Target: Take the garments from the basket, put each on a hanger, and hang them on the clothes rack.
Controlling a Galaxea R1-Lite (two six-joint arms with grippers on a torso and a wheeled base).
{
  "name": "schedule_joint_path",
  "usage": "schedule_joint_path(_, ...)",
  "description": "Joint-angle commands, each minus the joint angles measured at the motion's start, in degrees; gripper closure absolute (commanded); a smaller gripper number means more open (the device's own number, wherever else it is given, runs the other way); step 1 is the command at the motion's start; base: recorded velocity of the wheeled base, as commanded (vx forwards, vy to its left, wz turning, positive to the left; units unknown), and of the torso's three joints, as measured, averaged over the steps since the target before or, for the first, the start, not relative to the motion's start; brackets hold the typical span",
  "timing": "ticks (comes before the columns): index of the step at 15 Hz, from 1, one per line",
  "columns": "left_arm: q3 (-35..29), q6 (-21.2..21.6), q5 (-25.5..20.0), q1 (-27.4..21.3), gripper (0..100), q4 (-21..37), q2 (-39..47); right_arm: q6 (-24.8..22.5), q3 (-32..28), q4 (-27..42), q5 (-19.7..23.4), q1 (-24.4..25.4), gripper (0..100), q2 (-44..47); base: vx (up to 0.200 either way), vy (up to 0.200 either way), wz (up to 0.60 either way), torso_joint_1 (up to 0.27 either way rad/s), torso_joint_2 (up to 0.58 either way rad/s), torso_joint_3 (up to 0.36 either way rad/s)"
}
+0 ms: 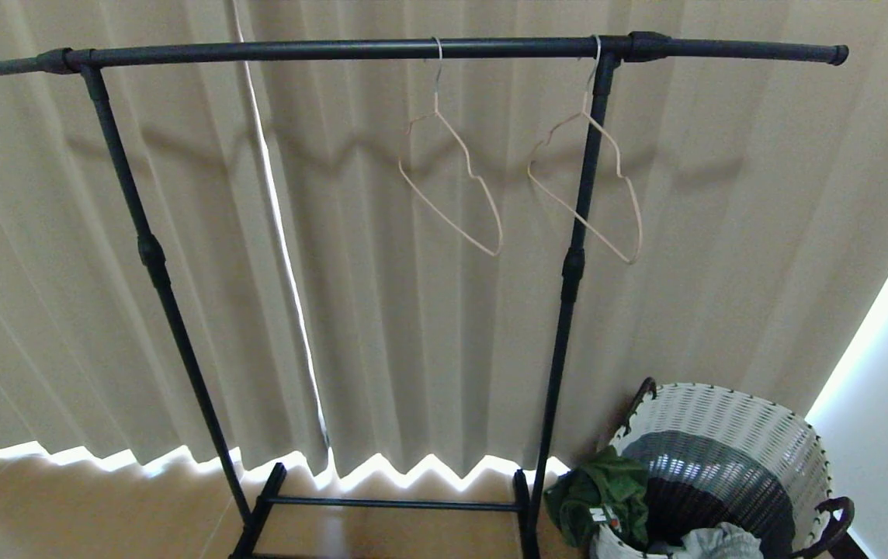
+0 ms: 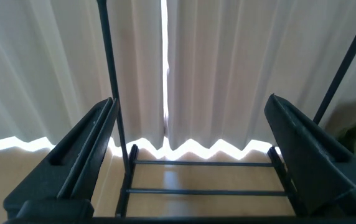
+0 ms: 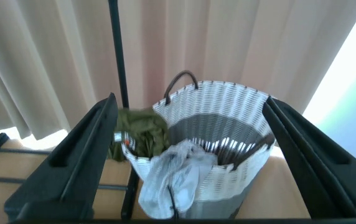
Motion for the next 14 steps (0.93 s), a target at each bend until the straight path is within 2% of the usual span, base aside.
schedule_joint_path(1, 0.0, 0.0, 0.0, 0.0, 0, 0.0, 0.1, -0.1, 0.0, 0.1, -0.1, 0.0, 0, 0.0, 0.0, 0.0, 0.0, -0.154, 0.46, 0.305)
schedule_joint_path(6, 0.0, 0.0, 0.0, 0.0, 0, 0.0, 0.1, -0.2, 0.0, 0.1, -0.1, 0.0, 0, 0.0, 0.0, 0.0, 0.0, -0.107, 0.36, 0.256)
schedule_joint_path(14, 0.0, 0.0, 0.0, 0.0, 0, 0.0, 0.1, -0.2, 0.0, 0.1, 0.0, 0.0, 0, 0.0, 0.0, 0.0, 0.0, -0.005, 0.02, 0.012)
